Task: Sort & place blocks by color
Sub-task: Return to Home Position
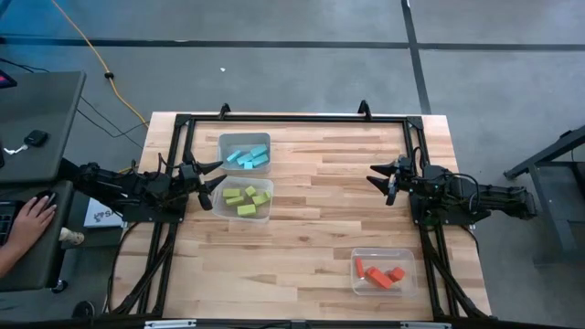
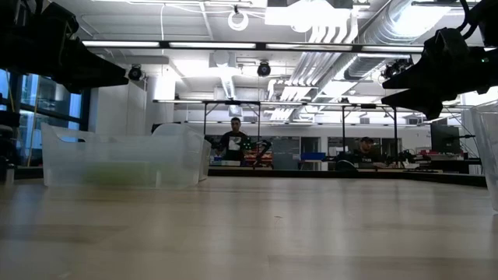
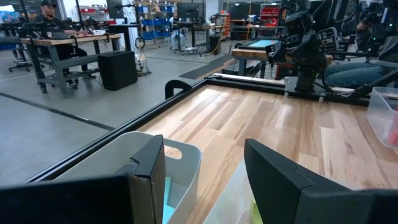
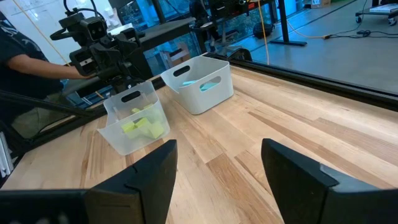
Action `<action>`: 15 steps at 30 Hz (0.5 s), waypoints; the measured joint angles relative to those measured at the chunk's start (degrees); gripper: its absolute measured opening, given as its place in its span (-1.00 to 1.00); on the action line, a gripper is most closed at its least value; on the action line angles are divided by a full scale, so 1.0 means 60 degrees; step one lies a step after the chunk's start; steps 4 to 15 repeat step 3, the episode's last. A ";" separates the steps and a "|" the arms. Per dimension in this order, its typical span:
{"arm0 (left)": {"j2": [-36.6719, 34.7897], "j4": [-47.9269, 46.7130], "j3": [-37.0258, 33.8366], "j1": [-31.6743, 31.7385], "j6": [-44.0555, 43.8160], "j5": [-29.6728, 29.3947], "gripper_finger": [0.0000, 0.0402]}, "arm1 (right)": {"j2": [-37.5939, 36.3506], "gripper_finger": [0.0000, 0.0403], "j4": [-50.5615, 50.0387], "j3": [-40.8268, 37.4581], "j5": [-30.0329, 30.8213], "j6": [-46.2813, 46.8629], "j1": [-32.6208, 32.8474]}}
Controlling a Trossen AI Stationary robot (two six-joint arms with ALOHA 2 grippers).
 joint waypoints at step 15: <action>0.0000 0.0000 0.0001 0.0000 0.0000 0.0000 -0.23 | 0.0000 0.11 0.0000 0.0000 0.0001 0.0000 0.0000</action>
